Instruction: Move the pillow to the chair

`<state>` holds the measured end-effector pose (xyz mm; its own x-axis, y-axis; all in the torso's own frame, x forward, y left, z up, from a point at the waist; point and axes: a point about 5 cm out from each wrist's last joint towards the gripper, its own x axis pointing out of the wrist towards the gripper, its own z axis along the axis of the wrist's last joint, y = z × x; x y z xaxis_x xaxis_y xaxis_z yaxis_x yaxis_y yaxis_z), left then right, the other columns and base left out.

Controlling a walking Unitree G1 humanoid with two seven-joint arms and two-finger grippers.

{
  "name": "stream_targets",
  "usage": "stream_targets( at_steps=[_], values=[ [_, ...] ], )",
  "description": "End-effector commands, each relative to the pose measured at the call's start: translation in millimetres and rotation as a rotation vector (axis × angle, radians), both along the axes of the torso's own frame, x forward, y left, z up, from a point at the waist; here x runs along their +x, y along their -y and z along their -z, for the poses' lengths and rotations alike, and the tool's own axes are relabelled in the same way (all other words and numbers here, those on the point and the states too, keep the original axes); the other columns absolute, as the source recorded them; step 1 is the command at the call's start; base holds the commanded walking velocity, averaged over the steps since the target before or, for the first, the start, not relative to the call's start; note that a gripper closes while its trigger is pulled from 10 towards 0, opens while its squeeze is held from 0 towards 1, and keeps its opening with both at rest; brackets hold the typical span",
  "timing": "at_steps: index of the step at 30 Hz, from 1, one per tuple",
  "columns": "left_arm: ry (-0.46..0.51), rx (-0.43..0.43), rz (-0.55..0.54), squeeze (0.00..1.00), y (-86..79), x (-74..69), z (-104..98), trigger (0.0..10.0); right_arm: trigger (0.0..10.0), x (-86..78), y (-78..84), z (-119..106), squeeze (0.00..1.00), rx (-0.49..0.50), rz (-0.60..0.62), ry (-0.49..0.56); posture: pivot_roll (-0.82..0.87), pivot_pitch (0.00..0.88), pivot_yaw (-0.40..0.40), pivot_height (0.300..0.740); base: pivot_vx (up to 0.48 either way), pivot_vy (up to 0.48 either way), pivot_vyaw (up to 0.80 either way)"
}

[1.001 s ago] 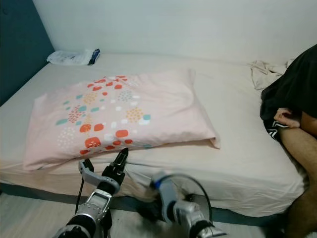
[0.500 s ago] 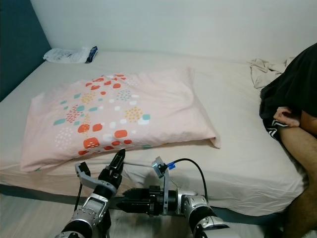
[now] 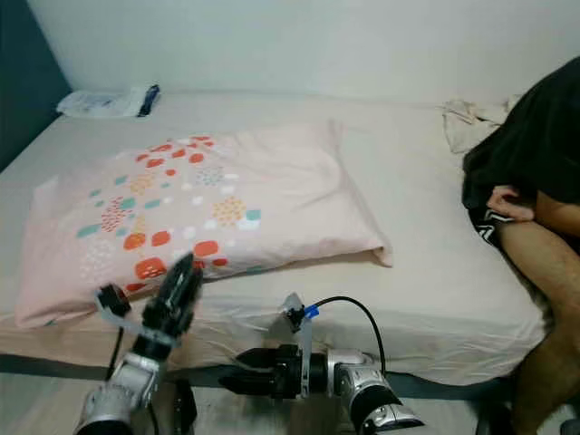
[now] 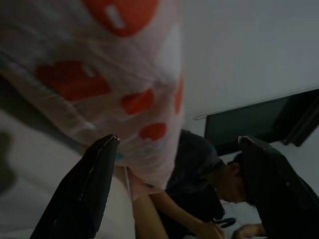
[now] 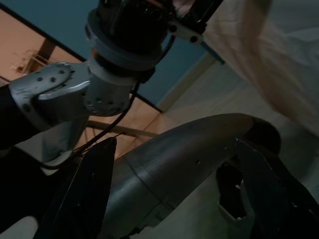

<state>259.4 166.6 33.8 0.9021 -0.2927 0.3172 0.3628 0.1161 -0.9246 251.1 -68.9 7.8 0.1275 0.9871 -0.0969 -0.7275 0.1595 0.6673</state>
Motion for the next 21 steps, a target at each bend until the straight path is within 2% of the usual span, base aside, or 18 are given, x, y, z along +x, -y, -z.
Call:
stream_targets(
  at_steps=[1, 5, 8, 11, 13, 14, 18, 21],
  values=[
    [-0.037, 0.011, -0.006, 0.00, 3.6, 0.4, 3.8, 10.0, 10.0, 2.1, -1.0, 0.3, 0.00, -0.020, 0.030, 0.012, -0.05, 0.113, -0.048, 0.506, 0.000, 0.000, 0.00],
    [-0.046, 0.016, 0.029, 0.00, 18.9, 3.2, -0.6, 10.0, 10.0, 12.0, 0.2, -3.3, 0.00, -0.043, 0.127, 0.038, -0.06, 0.118, -0.046, 0.506, 0.000, 0.000, 0.00],
    [-0.062, 0.014, 0.035, 0.00, 27.2, 5.3, -0.3, 10.0, 10.0, 12.4, 0.9, -3.9, 0.00, -0.044, 0.128, 0.049, -0.06, 0.122, -0.045, 0.506, 0.000, 0.000, 0.00],
    [-0.096, 0.010, 0.032, 0.00, 41.9, 14.8, 0.0, 10.0, 10.0, 9.0, 0.9, -2.1, 0.00, -0.045, 0.106, 0.054, -0.07, 0.125, -0.044, 0.506, 0.000, 0.000, 0.00],
    [-0.096, 0.005, 0.033, 0.00, 44.5, 16.7, -1.3, 10.0, 10.0, 8.8, 0.8, -1.8, 0.00, -0.046, 0.107, 0.054, -0.07, 0.125, -0.044, 0.506, 0.000, 0.000, 0.00],
    [-0.100, -0.012, 0.019, 0.00, 52.2, 24.7, -5.9, 10.0, 10.0, 10.5, 0.4, -1.2, 0.00, -0.061, 0.144, 0.061, -0.07, 0.130, -0.041, 0.506, 0.000, 0.000, 0.00],
    [-0.138, 0.004, 0.006, 0.00, 63.4, 35.3, -9.3, 10.0, 10.0, 16.9, -0.3, -4.1, 0.00, -0.072, 0.222, 0.089, -0.08, 0.147, -0.033, 0.506, 0.000, 0.000, 0.00],
    [-0.190, 0.047, -0.024, 0.00, 67.2, 42.6, -9.8, 10.0, 10.0, 23.2, 1.2, -7.0, 0.00, -0.081, 0.293, 0.108, -0.09, 0.165, -0.022, 0.506, 0.000, 0.000, 0.00]
  ],
)
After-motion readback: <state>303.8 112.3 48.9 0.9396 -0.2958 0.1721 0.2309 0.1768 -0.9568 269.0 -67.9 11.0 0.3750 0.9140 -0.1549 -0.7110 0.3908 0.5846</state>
